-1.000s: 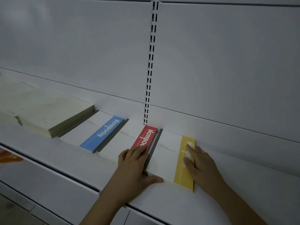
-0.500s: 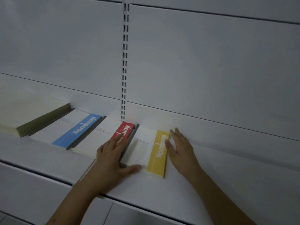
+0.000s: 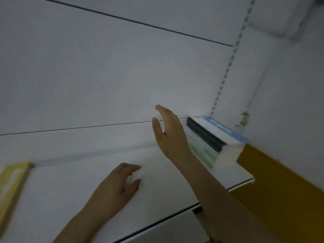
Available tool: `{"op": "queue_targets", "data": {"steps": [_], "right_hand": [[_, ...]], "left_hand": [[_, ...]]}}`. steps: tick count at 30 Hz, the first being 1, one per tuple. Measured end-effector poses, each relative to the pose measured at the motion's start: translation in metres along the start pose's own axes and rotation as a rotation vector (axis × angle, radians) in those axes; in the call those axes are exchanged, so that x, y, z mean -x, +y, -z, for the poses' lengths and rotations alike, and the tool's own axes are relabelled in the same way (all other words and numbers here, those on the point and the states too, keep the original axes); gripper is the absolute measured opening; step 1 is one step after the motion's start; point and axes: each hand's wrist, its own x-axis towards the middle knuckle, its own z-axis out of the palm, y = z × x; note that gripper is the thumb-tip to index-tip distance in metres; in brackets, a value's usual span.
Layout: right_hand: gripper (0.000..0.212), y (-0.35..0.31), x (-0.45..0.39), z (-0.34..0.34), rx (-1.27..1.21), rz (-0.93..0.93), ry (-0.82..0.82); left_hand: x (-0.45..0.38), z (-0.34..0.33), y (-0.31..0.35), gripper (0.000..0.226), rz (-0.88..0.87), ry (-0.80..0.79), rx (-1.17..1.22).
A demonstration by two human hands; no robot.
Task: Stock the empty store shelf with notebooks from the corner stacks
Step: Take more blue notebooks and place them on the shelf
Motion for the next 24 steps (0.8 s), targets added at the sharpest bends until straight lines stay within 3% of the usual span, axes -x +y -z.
{"op": "queue_targets", "data": {"steps": [4, 7, 9, 11, 13, 16, 17, 20, 24], "right_hand": [[0.056, 0.089, -0.007, 0.078, 0.179, -0.167, 0.031], [0.072, 0.143, 0.002, 0.121, 0.356, -0.281, -0.129], [0.075, 0.165, 0.017, 0.130, 0.469, -0.262, -0.255], [0.075, 0.175, 0.034, 0.128, 0.477, -0.195, -0.253], [0.071, 0.172, 0.047, 0.119, 0.382, -0.159, -0.142], [0.039, 0.165, 0.057, 0.101, 0.376, 0.118, 0.132], [0.032, 0.164, 0.059, 0.095, 0.363, 0.189, 0.173], [0.027, 0.160, 0.064, 0.082, 0.304, 0.259, 0.085], [0.036, 0.169, 0.065, 0.080, 0.519, 0.258, -0.011]], "left_hand": [[-0.059, -0.066, 0.045, 0.040, -0.087, -0.180, 0.003], [-0.095, -0.102, 0.078, 0.037, -0.080, -0.214, 0.091], [-0.116, -0.122, 0.094, 0.028, -0.006, -0.203, 0.216], [-0.134, -0.137, 0.109, 0.019, 0.153, -0.183, 0.455], [-0.141, -0.142, 0.124, 0.035, 0.312, -0.184, 0.899], [-0.149, -0.141, 0.131, 0.072, 0.463, -0.120, 1.458], [-0.149, -0.136, 0.128, 0.076, 0.453, -0.086, 1.546], [-0.146, -0.122, 0.112, 0.092, 0.408, -0.090, 1.678], [-0.150, -0.125, 0.104, 0.099, 0.399, -0.096, 1.691]]}}
